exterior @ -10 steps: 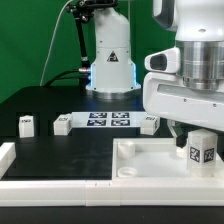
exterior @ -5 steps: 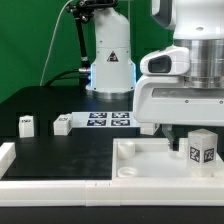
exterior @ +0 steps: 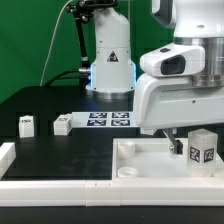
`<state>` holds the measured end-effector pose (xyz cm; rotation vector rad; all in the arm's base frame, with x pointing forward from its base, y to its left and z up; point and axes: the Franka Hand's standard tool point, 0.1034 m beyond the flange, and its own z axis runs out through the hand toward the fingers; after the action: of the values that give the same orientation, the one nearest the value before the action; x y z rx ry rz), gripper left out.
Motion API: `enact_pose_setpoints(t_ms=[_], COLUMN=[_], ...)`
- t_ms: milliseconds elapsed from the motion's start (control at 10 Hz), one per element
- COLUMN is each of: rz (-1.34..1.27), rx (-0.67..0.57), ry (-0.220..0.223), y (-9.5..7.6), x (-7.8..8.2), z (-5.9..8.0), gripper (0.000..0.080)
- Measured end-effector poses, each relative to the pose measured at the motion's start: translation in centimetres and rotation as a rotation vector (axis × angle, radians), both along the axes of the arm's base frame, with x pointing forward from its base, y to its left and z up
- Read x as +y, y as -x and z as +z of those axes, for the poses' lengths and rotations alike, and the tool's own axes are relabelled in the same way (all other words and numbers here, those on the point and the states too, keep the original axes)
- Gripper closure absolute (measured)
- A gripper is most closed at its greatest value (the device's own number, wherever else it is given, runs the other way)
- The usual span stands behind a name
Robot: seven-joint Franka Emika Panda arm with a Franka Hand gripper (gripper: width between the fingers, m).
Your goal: Assemble one leg
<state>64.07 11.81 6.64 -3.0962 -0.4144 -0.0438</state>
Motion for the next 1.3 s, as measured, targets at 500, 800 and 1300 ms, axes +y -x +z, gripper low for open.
enact_pose_setpoints(t_ms=[500,800,1300], rz=[0.117,0.001,-0.598], rx=[-0.005,-0.003,0.008], ry=[0.017,0.013,-0.001], y=[-0.05,-0.04,0.08], x=[-0.31,-0.31,0.00], z=[-0.10,-0.14,-0.20], gripper=[0.0374,0.0508,0.0508])
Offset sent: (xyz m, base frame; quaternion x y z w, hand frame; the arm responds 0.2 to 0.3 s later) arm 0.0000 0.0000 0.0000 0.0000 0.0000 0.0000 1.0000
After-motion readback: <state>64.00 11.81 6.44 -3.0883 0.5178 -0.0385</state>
